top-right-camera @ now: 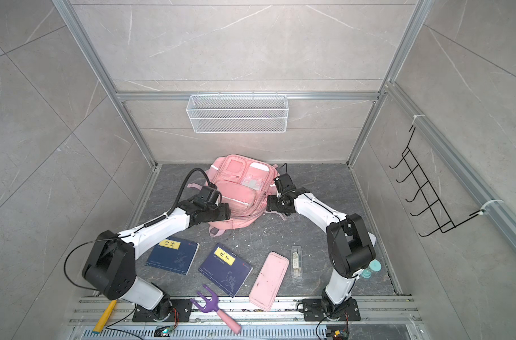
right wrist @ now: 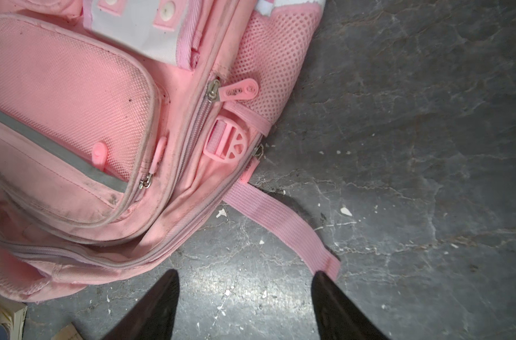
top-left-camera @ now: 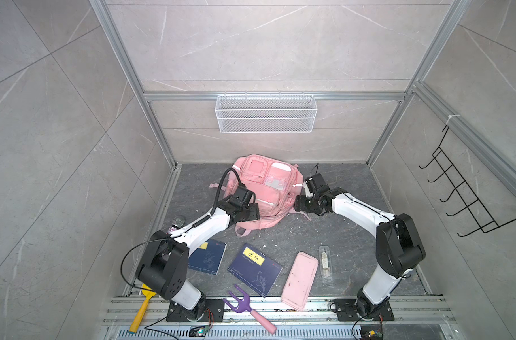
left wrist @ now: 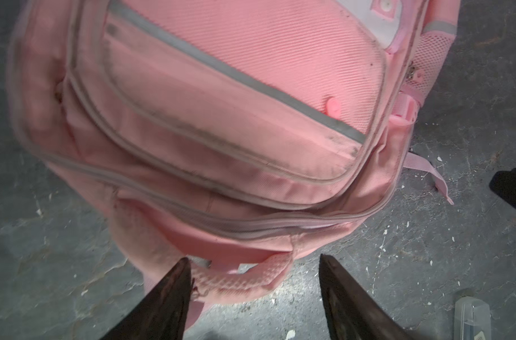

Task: Pack books, pencil case, and school supplies into a backpack
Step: Rotate the student bag at the top-center of the table, then unzip the student bag at the center of the table.

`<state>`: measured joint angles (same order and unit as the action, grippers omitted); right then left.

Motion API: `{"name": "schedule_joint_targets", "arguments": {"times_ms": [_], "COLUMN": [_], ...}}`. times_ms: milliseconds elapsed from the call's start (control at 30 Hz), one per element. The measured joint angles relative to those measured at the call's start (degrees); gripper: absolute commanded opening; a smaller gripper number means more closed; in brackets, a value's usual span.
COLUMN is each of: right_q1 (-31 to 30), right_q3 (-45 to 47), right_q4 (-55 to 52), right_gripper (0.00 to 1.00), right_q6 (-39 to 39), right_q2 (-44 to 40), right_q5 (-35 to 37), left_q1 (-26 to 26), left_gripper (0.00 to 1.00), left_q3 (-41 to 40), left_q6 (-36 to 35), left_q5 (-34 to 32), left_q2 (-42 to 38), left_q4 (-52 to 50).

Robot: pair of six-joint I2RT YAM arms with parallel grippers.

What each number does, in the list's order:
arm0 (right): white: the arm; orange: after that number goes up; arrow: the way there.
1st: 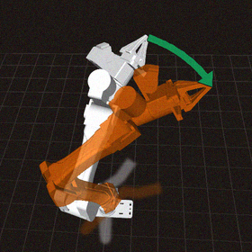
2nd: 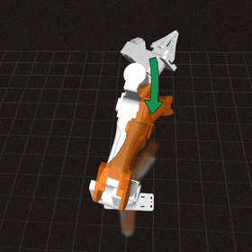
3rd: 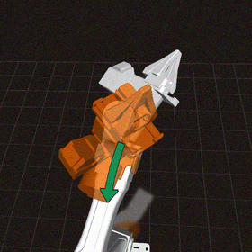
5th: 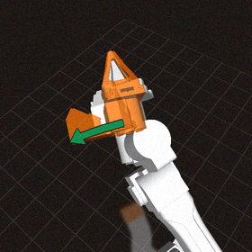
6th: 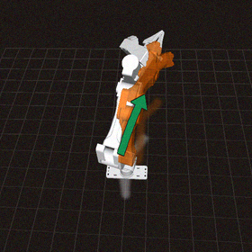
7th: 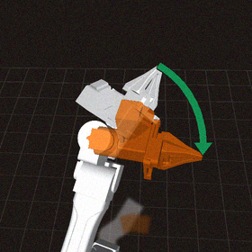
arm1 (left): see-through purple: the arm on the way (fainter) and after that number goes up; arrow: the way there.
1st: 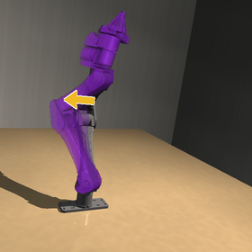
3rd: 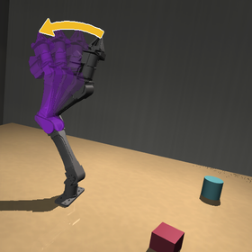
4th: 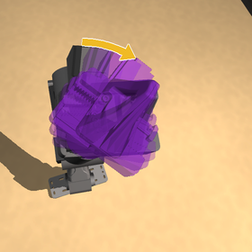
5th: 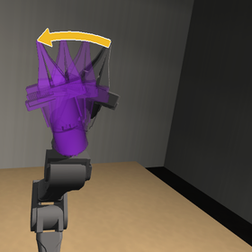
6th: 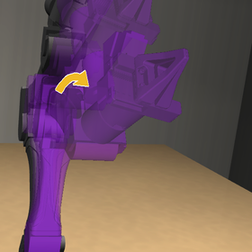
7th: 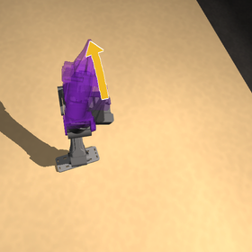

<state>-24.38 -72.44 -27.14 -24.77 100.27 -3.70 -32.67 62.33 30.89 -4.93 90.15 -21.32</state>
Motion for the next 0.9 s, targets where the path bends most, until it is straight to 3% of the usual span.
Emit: {"name": "schedule_joint_targets", "arguments": {"times_ms": [367,667,900], "right_q1": [1.9,6.8,7.2], "right_q3": [6.2,12.8,14.5], "right_q4": [1.2,1.2,1.2], "right_gripper": [0.71,0.63,0.6], "right_q6": [-0.3,-0.5,-0.5], "right_q2": [-3.3,-10.7,-11.5], "right_q5": [-0.6,-0.6,-1.3], "left_q1": [-10.8,-14.4,-15.0], "left_gripper": [0.68,0.62,0.53], "left_q3": [28.2,36.4,36.6], "left_q6": [-12.9,-19.8,-22.2], "left_q5": [-7.2,-8.8,-10.0], "left_q2": [24.2,32.8,33.2], "left_q4": [-8.2,-12.9,-14.0]}}
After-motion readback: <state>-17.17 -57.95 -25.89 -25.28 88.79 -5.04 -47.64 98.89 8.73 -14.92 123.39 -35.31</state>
